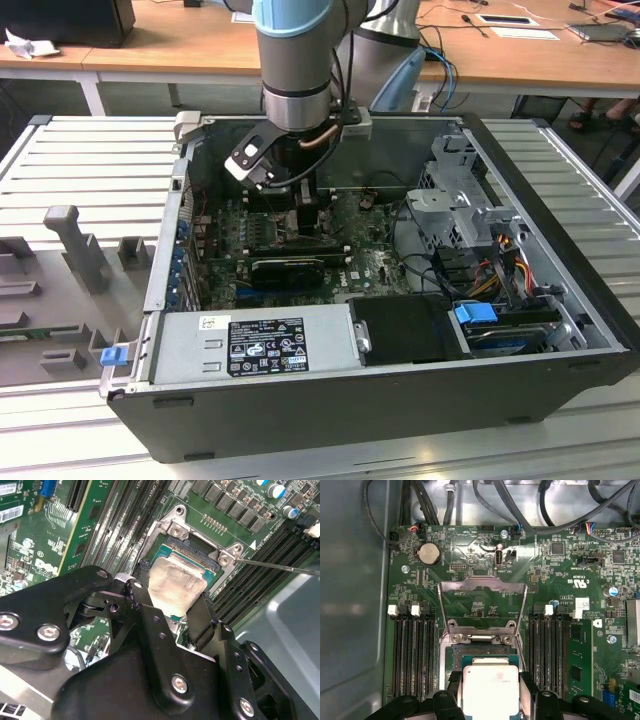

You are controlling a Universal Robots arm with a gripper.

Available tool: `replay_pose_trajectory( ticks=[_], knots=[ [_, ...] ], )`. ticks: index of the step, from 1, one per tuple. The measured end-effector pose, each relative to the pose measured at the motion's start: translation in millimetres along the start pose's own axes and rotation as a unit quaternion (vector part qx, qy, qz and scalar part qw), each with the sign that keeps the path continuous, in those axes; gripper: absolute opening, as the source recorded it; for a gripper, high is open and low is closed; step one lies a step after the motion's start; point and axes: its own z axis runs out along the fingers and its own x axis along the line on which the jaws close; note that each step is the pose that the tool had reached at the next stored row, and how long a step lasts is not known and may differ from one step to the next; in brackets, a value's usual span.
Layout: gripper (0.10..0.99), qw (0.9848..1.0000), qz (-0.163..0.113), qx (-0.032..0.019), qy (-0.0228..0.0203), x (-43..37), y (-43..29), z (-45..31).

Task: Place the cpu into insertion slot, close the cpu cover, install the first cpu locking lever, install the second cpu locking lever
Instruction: 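Place the cpu into insertion slot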

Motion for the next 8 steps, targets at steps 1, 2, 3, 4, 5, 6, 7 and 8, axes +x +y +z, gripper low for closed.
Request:
replay_pose_trajectory(
  ticks=[1,2,3,4,5,6,7,8],
  knots=[
    [0.541,1.0,0.0,0.0,0.0,0.3,-0.1,0.8],
    [0.541,1.0,0.0,0.0,0.0,0.5,-0.1,1.4],
    [0.541,1.0,0.0,0.0001,0.0,0.6,-0.2,1.7],
    [0.541,1.0,0.0,0.0001,-0.0001,0.7,-0.2,1.7],
    [0.541,1.0,0.0,0.0001,-0.0001,0.7,-0.3,1.8],
    [0.541,1.0,0.0,0.0,0.0,0.8,-0.3,2.1],
    [0.541,1.0,0.0,0.0,0.0,0.8,-0.3,2.3],
    [0.541,1.0,0.0,0.0,0.0,0.8,-0.3,2.5]
  ],
)
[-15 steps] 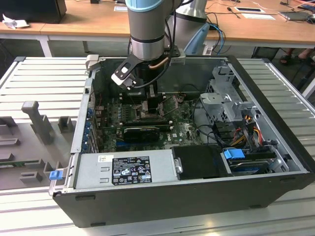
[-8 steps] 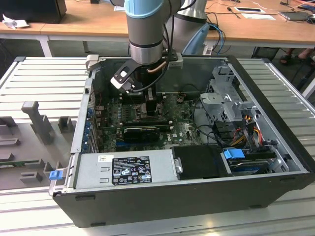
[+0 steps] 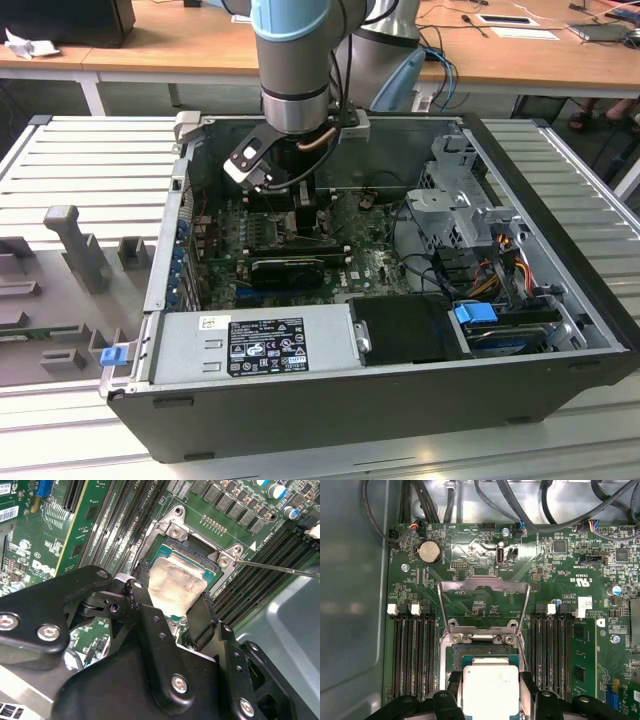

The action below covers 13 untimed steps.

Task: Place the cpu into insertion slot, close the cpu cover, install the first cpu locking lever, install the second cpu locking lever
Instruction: 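Place the cpu into insertion slot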

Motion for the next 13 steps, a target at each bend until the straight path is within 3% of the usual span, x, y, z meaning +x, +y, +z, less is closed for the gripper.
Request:
replay_pose_trajectory(
  ticks=[13],
  knots=[
    [0.541,1.0,0.0,0.0,0.0,1.6,-0.3,3.1]
  ],
)
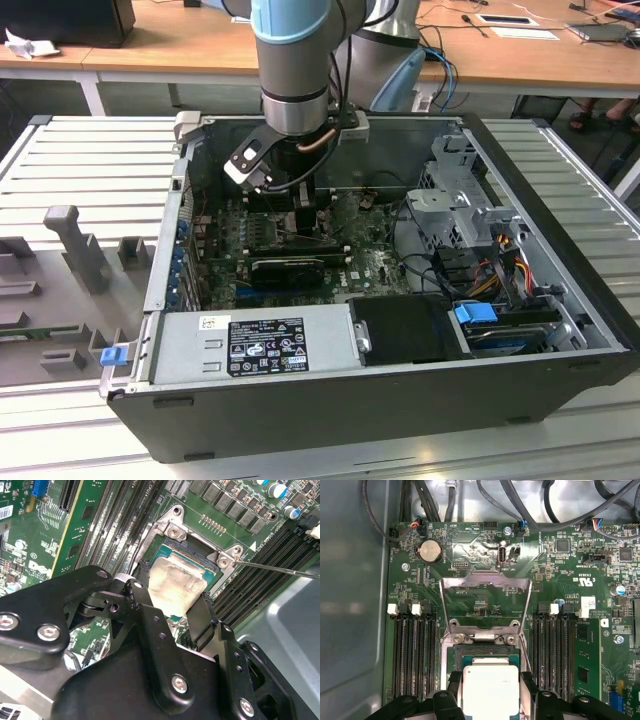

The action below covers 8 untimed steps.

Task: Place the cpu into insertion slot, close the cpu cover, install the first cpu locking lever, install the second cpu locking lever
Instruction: 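Place the cpu into insertion slot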

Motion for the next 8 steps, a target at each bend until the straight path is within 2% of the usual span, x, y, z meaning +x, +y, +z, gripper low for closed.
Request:
replay_pose_trajectory(
  ticks=[8],
  knots=[
    [0.541,1.0,0.004,0.0,-0.0003,3.4,-0.2,9.0]
  ],
)
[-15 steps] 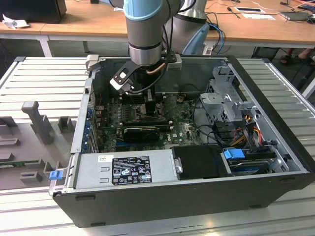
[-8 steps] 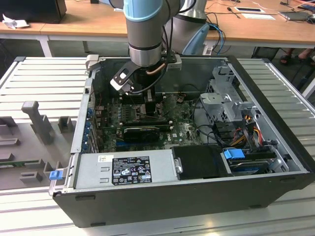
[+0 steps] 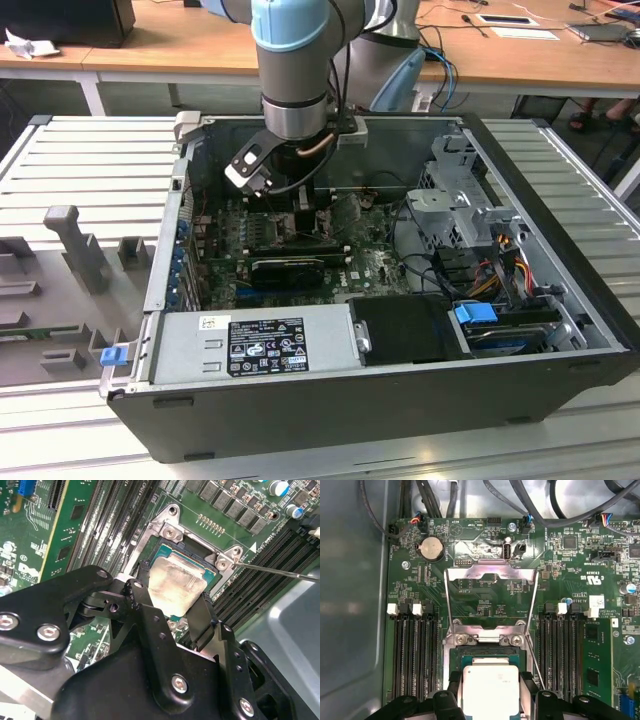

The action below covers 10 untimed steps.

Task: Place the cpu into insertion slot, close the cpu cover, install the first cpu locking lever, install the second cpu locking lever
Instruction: 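Place the cpu into insertion slot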

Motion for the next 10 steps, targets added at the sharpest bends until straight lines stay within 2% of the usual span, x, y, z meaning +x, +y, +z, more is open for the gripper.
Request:
replay_pose_trajectory(
  ticks=[6,10],
  knots=[
    [0.541,1.0,0.003,0.0,-0.0003,0.0,0.4,4.1],
    [0.541,1.0,0.003,0.0,-0.0003,0.0,0.4,4.3]
  ],
)
